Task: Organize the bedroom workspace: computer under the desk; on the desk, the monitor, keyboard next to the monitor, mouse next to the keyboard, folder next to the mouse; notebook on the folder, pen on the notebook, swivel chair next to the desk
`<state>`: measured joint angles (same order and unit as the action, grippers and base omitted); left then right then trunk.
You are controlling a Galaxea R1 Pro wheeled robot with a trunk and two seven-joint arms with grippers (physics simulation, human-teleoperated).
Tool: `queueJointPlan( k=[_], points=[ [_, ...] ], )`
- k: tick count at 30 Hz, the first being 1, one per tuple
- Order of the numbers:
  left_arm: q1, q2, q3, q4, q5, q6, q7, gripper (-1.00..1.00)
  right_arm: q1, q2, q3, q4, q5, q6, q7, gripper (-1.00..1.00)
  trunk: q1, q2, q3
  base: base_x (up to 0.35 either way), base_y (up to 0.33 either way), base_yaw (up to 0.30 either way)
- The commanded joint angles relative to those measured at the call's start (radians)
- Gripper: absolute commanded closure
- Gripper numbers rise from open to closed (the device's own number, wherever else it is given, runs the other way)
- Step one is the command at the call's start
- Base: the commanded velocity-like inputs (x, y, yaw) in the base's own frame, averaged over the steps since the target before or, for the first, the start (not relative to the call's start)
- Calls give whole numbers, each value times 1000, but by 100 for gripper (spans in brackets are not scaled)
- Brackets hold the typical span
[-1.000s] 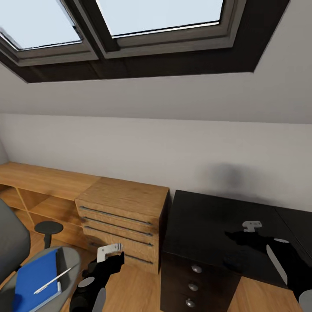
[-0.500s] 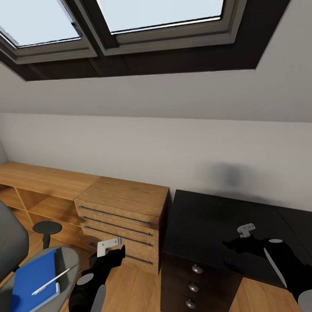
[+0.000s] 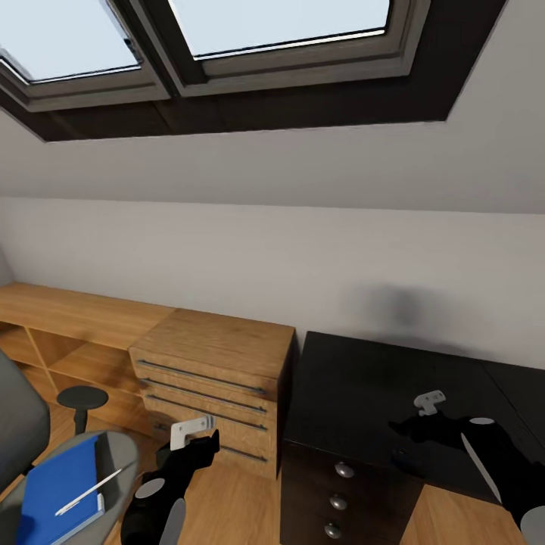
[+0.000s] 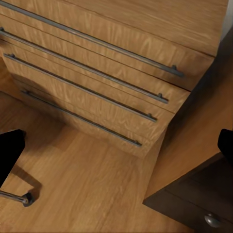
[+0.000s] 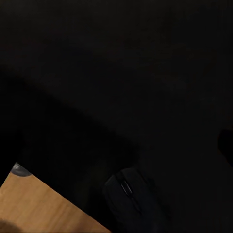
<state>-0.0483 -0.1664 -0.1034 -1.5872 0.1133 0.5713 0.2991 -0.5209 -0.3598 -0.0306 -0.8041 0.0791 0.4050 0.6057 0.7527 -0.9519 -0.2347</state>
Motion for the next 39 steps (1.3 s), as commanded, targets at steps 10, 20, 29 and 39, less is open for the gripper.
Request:
queueJointPlan(
  k=[10, 20, 29, 39],
  points=[
    [-1, 1, -1, 0, 9, 2, 10, -100, -1, 3, 3, -3, 8, -4, 8, -100, 0, -1, -1, 0, -232, 0],
    [-1, 1, -1, 0, 11, 2, 10, -100, -1, 5, 15, -4, 9, -8, 9, -100, 0, -1, -1, 0, -97, 0],
    [-1, 0, -1, -2, 11, 2, 11, -100, -1, 30, 130, -12, 6, -9, 8, -100, 0, -1, -1, 0, -4, 0],
    [-1, -1, -1, -3, 11, 2, 11, -100, -1, 54, 224, 6, 11, -6, 8, -100, 8, -15, -8, 0, 0, 0]
  ],
)
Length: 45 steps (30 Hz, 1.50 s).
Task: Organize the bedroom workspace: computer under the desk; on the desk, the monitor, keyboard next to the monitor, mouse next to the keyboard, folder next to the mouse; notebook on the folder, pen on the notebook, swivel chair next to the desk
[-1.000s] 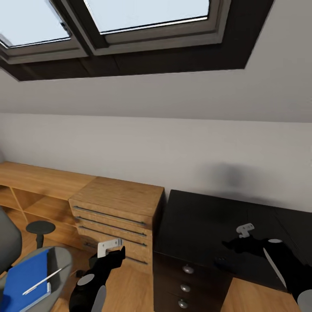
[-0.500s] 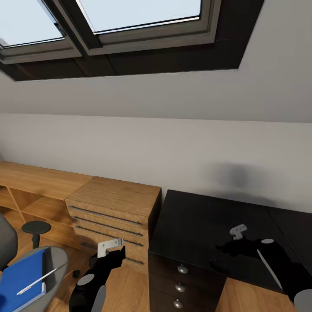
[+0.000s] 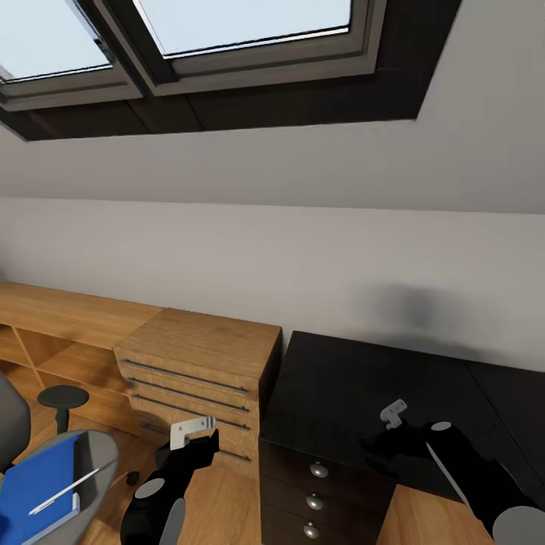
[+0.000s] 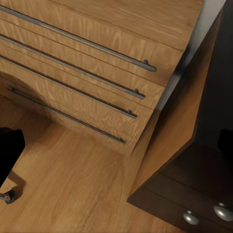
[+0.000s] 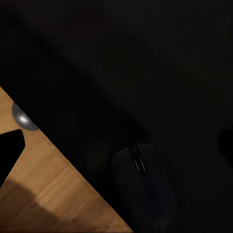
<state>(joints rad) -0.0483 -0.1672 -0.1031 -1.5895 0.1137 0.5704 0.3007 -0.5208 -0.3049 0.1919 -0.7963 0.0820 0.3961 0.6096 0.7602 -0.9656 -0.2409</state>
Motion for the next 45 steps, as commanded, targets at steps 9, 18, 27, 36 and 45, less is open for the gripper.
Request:
queueJointPlan(
  k=[9, 18, 27, 36, 45],
  points=[
    [-1, 0, -1, -3, 11, 3, 9, -100, -1, -13, 3, 53, 58, 4, 5, -100, 35, -64, -30, 0, 0, 0],
    [-1, 0, -1, -1, 11, 3, 9, -100, -1, -49, 0, 68, 73, 3, 4, -100, 69, -127, -58, 0, 0, 0],
    [-1, 0, -1, -1, 11, 3, 10, -100, -1, -56, -2, 77, 71, -1, 1, -100, 81, -148, -67, 0, 0, 0],
    [-1, 0, -1, -1, 11, 3, 9, -100, -1, -53, -1, 77, 71, -31, -2, -100, 108, -197, -89, 0, 0, 0],
    [-1, 0, -1, -1, 11, 3, 10, -100, -1, -46, 5, 77, 71, -31, 1, -100, 134, -246, -111, 0, 0, 0]
  ],
)
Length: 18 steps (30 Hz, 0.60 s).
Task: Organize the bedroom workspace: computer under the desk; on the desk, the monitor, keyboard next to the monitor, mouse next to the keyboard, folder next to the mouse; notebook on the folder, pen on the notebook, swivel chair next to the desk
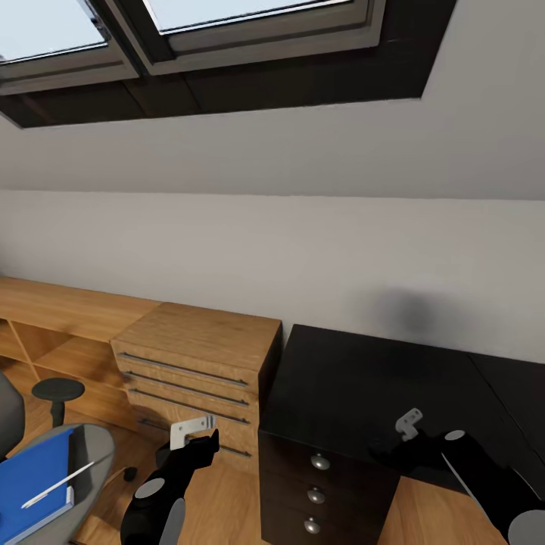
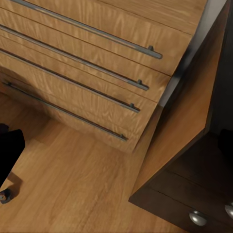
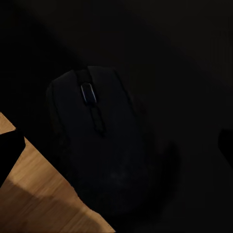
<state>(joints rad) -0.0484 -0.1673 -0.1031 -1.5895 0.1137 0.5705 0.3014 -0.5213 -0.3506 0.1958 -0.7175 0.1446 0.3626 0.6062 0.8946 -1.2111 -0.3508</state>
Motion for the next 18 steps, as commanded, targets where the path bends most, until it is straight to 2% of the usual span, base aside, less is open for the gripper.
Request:
queueJointPlan(
  k=[1, 14, 18],
  points=[
    [-1, 0, -1, -1, 11, 3, 9, -100, -1, 0, 2, -2, 9, 2, 6, -100, 0, -1, -1, 0, 0, 0],
    [-1, 0, 0, -1, 11, 3, 10, -100, -1, 6, 3, -1, 9, 1, 10, -100, 0, -1, -1, 0, 0, 0],
    [-1, 0, 1, -1, 11, 3, 10, -100, -1, 6, 4, 0, 9, 1, 10, -100, 15, -29, -14, 0, 0, 0]
  ],
)
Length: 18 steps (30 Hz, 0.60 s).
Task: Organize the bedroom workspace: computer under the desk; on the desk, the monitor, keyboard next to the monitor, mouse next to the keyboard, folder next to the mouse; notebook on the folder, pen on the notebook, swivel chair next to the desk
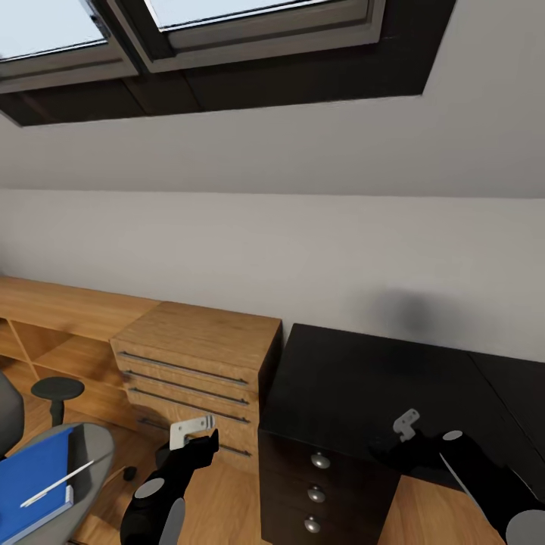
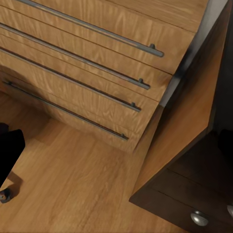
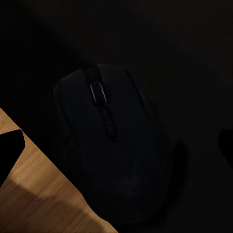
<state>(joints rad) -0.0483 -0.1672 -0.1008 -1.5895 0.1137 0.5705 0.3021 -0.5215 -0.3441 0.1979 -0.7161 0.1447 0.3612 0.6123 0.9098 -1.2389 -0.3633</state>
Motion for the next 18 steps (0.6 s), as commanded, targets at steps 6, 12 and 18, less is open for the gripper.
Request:
queueJointPlan(
  k=[6, 12, 18],
  points=[
    [-1, 0, -1, -1, 11, 3, 9, -100, -1, -1, 3, -2, 9, 2, 4, -100, 12, -22, -11, 0, 0, 0],
    [-1, 0, -1, -1, 11, 4, 9, -100, 0, 0, 3, -2, 9, 2, 4, -100, 27, -50, -23, 0, 0, 0],
    [-1, 0, -1, -1, 11, 3, 9, -100, -1, 0, 3, -2, 10, 2, 4, -100, 35, -64, -30, 0, 0, 0]
  ],
)
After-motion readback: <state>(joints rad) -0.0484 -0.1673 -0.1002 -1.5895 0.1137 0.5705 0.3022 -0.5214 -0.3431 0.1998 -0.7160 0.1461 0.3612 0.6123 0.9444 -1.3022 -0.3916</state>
